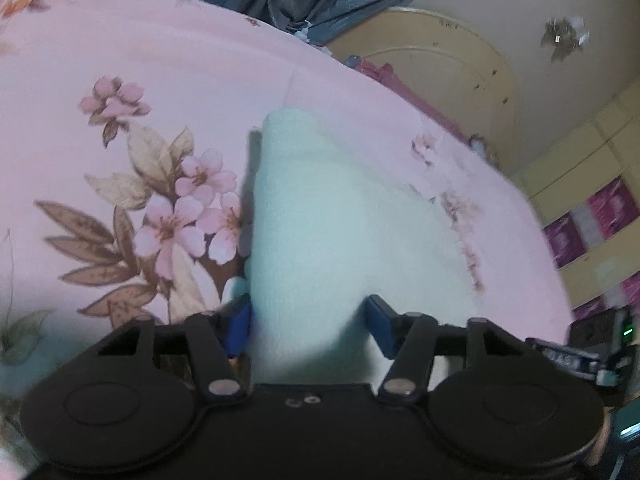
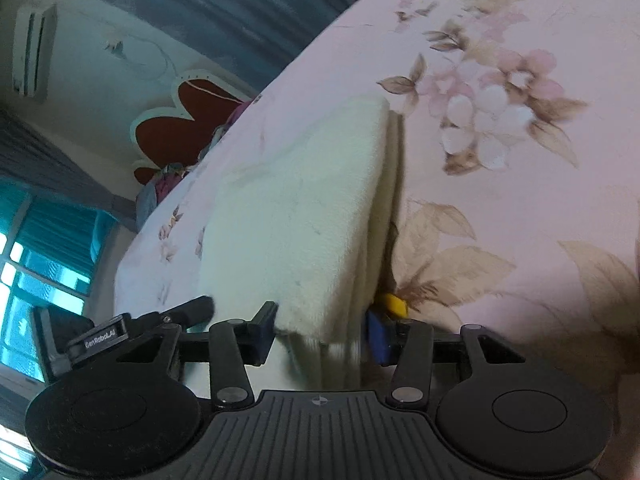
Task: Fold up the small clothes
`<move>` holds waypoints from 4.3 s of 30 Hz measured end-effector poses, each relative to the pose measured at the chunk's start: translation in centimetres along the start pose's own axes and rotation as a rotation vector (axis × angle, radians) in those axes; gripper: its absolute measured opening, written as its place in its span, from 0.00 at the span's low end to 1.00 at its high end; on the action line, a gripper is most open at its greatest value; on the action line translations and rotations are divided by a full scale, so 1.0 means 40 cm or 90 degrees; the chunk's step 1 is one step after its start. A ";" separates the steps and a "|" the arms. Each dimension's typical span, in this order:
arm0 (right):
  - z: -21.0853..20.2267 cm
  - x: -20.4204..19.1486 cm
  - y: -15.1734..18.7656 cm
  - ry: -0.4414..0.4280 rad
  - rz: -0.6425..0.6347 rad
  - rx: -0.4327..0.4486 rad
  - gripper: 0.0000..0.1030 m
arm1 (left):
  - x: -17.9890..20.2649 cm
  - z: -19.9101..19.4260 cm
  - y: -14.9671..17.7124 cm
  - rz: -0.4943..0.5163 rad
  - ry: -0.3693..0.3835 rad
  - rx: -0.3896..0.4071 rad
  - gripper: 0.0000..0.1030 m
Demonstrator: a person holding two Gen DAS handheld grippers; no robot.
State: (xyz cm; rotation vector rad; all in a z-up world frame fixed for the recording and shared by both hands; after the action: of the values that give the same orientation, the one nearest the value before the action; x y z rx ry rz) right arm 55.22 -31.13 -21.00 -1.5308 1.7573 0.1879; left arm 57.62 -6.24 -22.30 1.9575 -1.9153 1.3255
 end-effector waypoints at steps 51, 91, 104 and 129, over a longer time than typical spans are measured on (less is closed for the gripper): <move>0.414 -0.652 0.303 0.125 -0.210 0.014 0.36 | -0.476 -0.566 -0.031 0.149 -0.120 0.048 0.69; 0.308 -0.726 0.426 0.226 -0.480 0.076 0.21 | -0.345 -0.627 0.124 0.196 -0.077 0.078 0.11; 0.186 -0.657 0.598 0.230 -0.429 0.076 0.21 | -0.289 -0.746 0.285 0.181 -0.166 0.089 0.11; -0.336 -0.675 0.832 0.250 -0.323 0.267 1.00 | 0.048 -1.053 0.557 0.258 -0.232 0.223 1.00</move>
State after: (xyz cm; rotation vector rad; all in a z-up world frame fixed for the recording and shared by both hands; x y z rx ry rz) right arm 18.61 -9.15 -7.07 -1.7029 1.4934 -0.7297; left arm 17.41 13.47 -5.90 2.1728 -2.5054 1.5818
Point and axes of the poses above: each gripper's, at about its wrist camera, not at the fingertips, and z roughly the way its jaws point, x to its right, y to its underside, the point moved 8 cm from there along z, roughly the way its jaws point, and after that the axes turned 10 degrees about y, right-handed, at the moved point
